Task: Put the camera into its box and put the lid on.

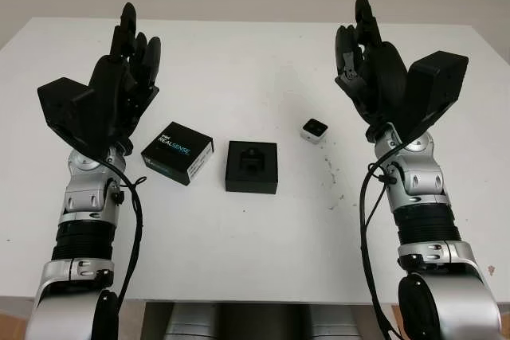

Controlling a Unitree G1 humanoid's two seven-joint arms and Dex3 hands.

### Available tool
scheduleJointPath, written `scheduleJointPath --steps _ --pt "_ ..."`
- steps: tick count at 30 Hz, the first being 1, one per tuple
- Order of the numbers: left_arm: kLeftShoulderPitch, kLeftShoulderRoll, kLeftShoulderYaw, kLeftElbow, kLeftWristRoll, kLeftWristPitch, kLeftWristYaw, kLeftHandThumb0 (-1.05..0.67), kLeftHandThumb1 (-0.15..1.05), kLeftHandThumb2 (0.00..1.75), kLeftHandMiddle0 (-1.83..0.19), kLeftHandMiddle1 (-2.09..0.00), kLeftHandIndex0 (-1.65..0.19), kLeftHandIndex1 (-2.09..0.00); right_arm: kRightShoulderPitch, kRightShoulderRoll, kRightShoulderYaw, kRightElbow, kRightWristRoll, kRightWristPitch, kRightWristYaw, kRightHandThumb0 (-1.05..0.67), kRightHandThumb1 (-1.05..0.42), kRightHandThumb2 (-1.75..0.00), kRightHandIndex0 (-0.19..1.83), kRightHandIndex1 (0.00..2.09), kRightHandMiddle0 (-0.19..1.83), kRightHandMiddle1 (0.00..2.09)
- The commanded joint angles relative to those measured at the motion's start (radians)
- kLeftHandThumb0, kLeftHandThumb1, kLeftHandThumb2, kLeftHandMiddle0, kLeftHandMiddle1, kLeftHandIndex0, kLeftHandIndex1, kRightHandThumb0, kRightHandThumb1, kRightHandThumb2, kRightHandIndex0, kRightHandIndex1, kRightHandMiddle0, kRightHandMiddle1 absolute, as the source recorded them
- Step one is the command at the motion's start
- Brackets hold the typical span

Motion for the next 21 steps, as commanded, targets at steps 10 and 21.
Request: scheduleJointPath --steps 10,21 --pt "0.001 -0.004 -0.002 0.003 0.003 0.004 0.005 -0.72 1.05 0.47 0.15 -0.06 0.14 -0.05 0.006 -0.014 0.000 0.004 0.000 0.006 0.030 -0.62 -1.05 -0.67 -0.19 0.00 -0.19 0.00" --pt "0.007 0.003 0.003 -0.015 0.007 0.005 0.017 -0.73 1.05 0.46 0.14 -0.06 0.13 -0.06 -0.156 -0.194 0.069 0.248 -0.208 -0.147 0.008 -0.39 -0.93 -0.05 0.21 0.19 0.17 0.34"
